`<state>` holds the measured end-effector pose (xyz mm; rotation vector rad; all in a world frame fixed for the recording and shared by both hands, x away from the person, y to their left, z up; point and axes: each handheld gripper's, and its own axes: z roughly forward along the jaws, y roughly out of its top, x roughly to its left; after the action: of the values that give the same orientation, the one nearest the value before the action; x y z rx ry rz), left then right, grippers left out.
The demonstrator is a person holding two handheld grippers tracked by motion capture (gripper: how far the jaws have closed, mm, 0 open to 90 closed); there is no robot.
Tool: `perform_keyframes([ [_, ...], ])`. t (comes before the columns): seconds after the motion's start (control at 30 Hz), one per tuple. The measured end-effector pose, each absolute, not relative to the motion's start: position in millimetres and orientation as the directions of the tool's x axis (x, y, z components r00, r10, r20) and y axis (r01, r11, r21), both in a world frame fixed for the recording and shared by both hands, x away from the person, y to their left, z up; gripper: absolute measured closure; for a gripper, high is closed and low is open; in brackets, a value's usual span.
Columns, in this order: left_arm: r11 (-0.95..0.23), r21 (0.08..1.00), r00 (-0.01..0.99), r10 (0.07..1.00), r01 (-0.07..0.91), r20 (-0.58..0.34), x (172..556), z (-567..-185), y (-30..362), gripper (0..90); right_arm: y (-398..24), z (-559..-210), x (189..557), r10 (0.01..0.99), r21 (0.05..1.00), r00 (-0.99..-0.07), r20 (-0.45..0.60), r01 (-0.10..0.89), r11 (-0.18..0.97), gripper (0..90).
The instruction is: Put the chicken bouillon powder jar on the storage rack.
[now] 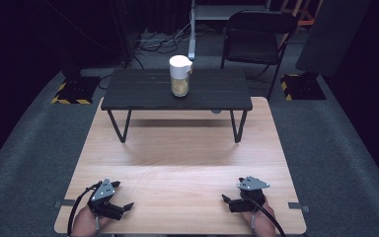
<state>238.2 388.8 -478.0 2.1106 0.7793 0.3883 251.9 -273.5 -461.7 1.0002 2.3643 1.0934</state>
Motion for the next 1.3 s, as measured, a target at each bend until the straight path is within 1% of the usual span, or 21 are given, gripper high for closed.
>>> perform_keyframes([
  [0.73, -0.460, 0.796, 0.758, 0.652, 0.394, 0.002, 237.7, -478.2, 388.6, 1.4, -276.4, -466.3, 253.8, 0.706, 0.782, -0.708, -0.017, 0.431, 0.451, 6.8],
  [1.3, -0.459, 0.796, 0.757, 0.654, 0.395, 0.002, 237.3, -478.2, 388.5, 1.4, -276.4, -466.4, 254.4, 0.704, 0.782, -0.710, -0.015, 0.430, 0.451, 6.8],
])
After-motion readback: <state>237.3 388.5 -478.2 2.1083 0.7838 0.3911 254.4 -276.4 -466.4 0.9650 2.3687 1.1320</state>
